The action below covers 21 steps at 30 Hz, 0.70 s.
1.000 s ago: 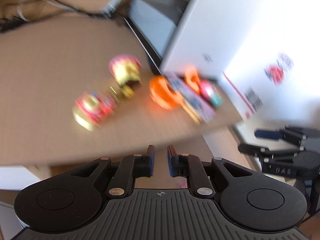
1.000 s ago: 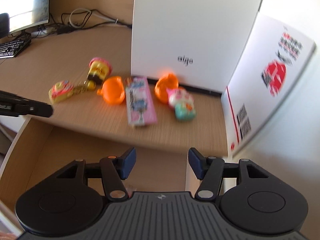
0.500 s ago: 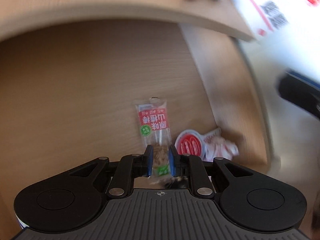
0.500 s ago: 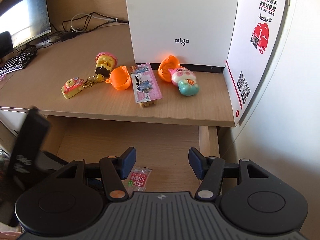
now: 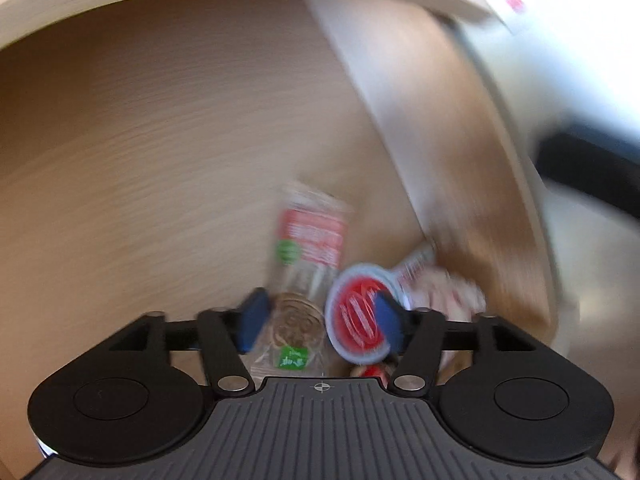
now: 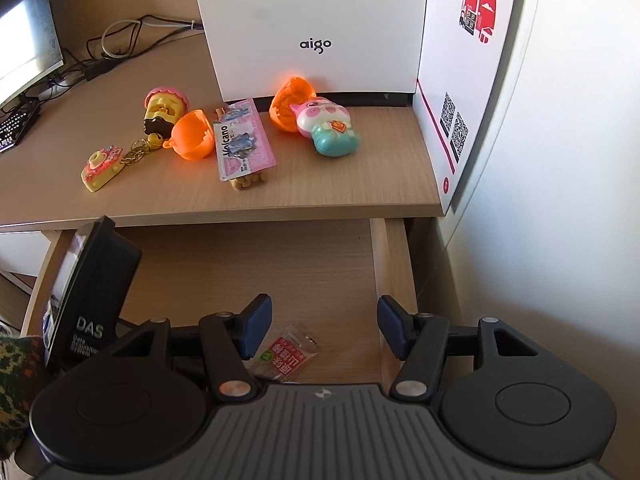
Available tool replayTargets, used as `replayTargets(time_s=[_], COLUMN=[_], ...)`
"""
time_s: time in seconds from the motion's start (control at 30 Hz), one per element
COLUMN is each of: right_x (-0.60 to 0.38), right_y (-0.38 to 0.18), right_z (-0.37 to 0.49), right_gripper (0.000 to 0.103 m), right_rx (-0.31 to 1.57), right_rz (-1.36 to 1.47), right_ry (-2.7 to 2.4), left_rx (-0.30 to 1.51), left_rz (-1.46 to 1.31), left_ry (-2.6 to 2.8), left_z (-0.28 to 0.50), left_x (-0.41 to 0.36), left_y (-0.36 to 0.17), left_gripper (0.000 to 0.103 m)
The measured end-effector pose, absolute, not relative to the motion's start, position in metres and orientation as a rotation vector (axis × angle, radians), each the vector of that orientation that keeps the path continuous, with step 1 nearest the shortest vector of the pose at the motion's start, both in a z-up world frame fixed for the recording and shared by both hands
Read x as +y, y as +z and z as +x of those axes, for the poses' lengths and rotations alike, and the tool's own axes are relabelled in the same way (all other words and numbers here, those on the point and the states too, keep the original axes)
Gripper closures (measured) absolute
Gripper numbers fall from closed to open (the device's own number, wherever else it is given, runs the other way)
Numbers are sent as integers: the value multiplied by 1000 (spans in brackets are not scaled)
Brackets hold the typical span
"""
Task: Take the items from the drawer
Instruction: 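Move both open tools back down into the drawer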
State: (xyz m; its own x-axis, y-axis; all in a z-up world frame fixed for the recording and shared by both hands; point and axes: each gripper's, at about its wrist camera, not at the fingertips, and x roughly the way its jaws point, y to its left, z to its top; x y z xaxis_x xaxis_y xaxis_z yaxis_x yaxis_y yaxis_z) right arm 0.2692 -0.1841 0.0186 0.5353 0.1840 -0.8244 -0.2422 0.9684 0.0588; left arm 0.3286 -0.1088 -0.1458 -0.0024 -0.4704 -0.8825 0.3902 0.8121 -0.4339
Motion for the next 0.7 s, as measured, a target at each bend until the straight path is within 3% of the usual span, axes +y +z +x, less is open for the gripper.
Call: replayTargets(time_s=[0.1, 0.23, 0.4, 0.43, 0.5, 0.7], right_x=[-185, -185, -184, -184, -184, -183], right_y=[19, 18, 17, 16, 15, 14], right_z=[270, 271, 271, 270, 270, 270], right_gripper=[44, 44, 44, 44, 44, 44], right_rx=[975, 982, 983, 985, 986, 991], right_rz=[-64, -69, -78, -80, -82, -84], right_ry=[250, 246, 241, 238, 234, 238], left_rx=[1391, 1381, 1340, 1324, 1287, 1320], left_rz=[83, 86, 74, 99, 166, 91], left_ry=[-755, -737, -644, -620, -583, -691], left_z=[321, 321, 323, 323, 323, 323], left_x=[-116, -115, -105, -103, -99, -91], left_y=[-145, -147, -150, -150, -149, -150], left_gripper=[39, 42, 60, 60, 50, 54])
